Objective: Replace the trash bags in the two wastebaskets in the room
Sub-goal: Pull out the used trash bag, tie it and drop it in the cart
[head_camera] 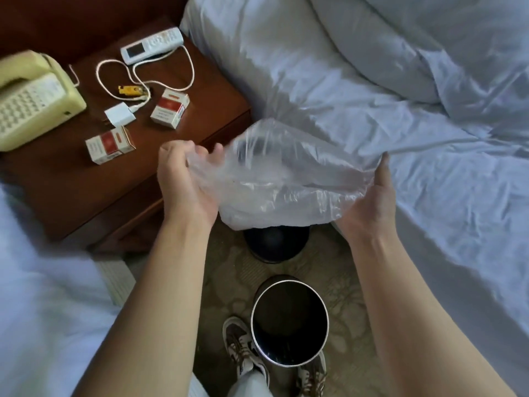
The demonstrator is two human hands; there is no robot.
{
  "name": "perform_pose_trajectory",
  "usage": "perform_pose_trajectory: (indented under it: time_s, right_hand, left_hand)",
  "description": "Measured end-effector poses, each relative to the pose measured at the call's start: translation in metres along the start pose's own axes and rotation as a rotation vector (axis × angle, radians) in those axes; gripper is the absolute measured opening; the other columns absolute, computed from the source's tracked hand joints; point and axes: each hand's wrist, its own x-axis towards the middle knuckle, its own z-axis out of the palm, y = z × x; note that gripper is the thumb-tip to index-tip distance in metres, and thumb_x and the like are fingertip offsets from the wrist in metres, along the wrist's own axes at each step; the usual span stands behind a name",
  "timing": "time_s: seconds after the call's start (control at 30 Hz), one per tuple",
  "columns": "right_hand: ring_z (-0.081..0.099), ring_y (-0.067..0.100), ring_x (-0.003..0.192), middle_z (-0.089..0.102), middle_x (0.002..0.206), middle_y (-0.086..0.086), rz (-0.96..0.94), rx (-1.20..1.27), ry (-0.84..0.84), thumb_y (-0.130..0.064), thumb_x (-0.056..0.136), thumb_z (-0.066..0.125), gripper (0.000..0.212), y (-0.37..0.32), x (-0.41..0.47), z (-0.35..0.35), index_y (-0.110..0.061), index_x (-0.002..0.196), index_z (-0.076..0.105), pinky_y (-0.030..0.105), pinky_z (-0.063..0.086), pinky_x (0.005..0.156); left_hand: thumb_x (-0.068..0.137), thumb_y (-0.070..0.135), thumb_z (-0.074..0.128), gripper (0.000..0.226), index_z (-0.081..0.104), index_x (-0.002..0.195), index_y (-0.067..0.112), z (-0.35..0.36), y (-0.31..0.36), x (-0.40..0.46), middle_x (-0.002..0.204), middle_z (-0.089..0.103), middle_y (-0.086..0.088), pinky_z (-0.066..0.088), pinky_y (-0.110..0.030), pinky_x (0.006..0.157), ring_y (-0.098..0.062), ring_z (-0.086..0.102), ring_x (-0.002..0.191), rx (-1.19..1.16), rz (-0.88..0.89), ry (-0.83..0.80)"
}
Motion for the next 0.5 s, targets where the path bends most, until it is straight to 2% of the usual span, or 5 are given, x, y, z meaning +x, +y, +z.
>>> perform_pose_trajectory:
  time_s: [0.1, 0.2, 0.3, 0.43, 0.5]
  right_hand:
    - [0.057, 0.031, 0.125, 0.062, 0.133, 0.009, -0.082, -0.183, -0.045, -0.054, 0.075, 0.074, 0.067, -0.015, -0.039, 0.039, -0.019, 0.131, 0.059, 0.054, 0.037, 0.109]
    - [0.063, 0.030, 0.114, 0.071, 0.109, 0.005, -0.139, -0.252, -0.144, -0.012, 0.088, 0.065, 0.029, -0.025, -0.054, 0.059, -0.012, 0.116, 0.067, 0.047, 0.044, 0.104]
    - [0.065, 0.032, 0.110, 0.071, 0.112, 0.013, -0.209, -0.409, -0.204, 0.007, 0.087, 0.060, 0.037, -0.028, -0.061, 0.073, -0.006, 0.121, 0.066, 0.047, 0.050, 0.099]
    - [0.053, 0.025, 0.130, 0.060, 0.137, 0.007, -0.226, -0.589, -0.283, 0.003, 0.078, 0.056, 0.054, -0.031, -0.064, 0.089, -0.014, 0.129, 0.062, 0.051, 0.039, 0.111]
    - [0.052, 0.019, 0.131, 0.058, 0.140, 0.002, -0.155, -0.625, -0.315, -0.004, 0.079, 0.054, 0.055, -0.037, -0.070, 0.095, -0.021, 0.131, 0.061, 0.046, 0.040, 0.112]
  left_hand:
    - [0.088, 0.019, 0.043, 0.028, 0.025, 0.067, 0.017, 0.014, 0.005, -0.019, 0.071, 0.021, 0.001, 0.036, -0.027, 0.057, -0.012, 0.030, 0.061, 0.061, 0.020, -0.131]
    - [0.084, 0.003, 0.051, 0.017, 0.054, 0.093, 0.017, 0.029, 0.010, -0.027, 0.082, 0.052, 0.002, 0.050, -0.030, 0.075, -0.012, 0.053, 0.076, 0.256, 0.159, -0.180]
    - [0.087, 0.005, 0.056, 0.036, 0.061, 0.112, 0.031, 0.050, 0.017, -0.038, 0.109, 0.065, 0.006, 0.051, -0.043, 0.099, -0.010, 0.063, 0.103, 0.454, 0.325, -0.195]
    - [0.094, 0.011, 0.053, 0.029, 0.071, 0.102, 0.033, 0.073, 0.016, -0.053, 0.084, 0.069, 0.006, 0.048, -0.053, 0.100, -0.020, 0.066, 0.091, 0.508, 0.296, -0.343]
    - [0.096, 0.022, 0.056, 0.022, 0.070, 0.103, 0.038, 0.076, 0.015, -0.057, 0.072, 0.062, 0.004, 0.050, -0.045, 0.098, -0.020, 0.062, 0.079, 0.515, 0.228, -0.393]
